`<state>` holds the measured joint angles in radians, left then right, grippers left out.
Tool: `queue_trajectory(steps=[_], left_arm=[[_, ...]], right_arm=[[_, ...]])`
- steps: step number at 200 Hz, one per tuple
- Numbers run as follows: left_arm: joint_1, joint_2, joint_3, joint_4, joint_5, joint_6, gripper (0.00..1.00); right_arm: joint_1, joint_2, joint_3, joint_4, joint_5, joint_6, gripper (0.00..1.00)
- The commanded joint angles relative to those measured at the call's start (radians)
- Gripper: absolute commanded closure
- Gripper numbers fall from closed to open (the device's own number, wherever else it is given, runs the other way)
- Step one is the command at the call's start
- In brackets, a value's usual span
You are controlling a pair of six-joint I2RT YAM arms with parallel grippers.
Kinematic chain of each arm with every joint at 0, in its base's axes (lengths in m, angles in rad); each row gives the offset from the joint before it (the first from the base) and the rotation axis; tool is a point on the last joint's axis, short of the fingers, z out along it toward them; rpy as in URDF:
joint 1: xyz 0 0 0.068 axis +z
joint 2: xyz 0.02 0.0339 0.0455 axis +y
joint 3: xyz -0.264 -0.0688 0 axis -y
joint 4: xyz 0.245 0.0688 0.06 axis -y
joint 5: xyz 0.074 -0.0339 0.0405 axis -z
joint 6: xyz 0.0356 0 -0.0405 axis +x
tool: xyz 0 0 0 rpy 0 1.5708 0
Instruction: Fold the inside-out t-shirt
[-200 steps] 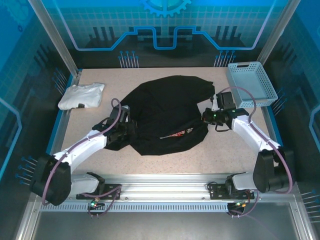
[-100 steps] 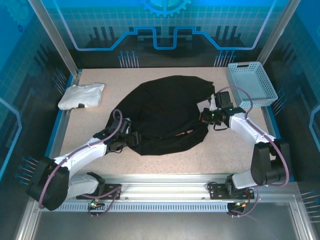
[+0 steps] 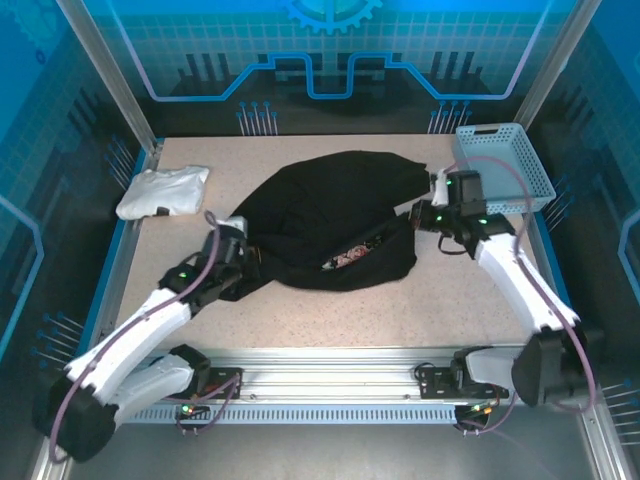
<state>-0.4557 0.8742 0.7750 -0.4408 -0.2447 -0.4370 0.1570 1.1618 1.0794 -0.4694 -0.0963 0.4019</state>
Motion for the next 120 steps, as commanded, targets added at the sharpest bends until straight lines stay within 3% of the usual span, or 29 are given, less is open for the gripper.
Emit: queue_trajectory(steps=[1, 33, 67, 100, 120], left_arm=[[-0.003, -0.115, 0.205, -0.075, -0.091, 0.075, 1.0], [-0.004, -0.165, 0.49, -0.16, -0.135, 0.158, 1.0], [-0.004, -0.161, 0.683, -0.176, -0.155, 0.209, 1.0], [0.001, -0.035, 0.7, -0.149, -0.285, 0.264, 1.0], [0.056, 0.077, 0.688, -0.106, -0.242, 0.246, 1.0]], right_arm=[[-0.012, -0.179, 0.14, -0.053, 0.094, -0.056, 1.0], [-0.013, -0.353, 0.326, -0.179, 0.164, -0.098, 1.0], [-0.012, -0.419, 0.526, -0.283, 0.185, -0.128, 1.0], [-0.013, -0.371, 0.565, -0.263, 0.207, -0.149, 1.0], [-0.013, -0.298, 0.5, -0.175, 0.207, -0.153, 1.0]])
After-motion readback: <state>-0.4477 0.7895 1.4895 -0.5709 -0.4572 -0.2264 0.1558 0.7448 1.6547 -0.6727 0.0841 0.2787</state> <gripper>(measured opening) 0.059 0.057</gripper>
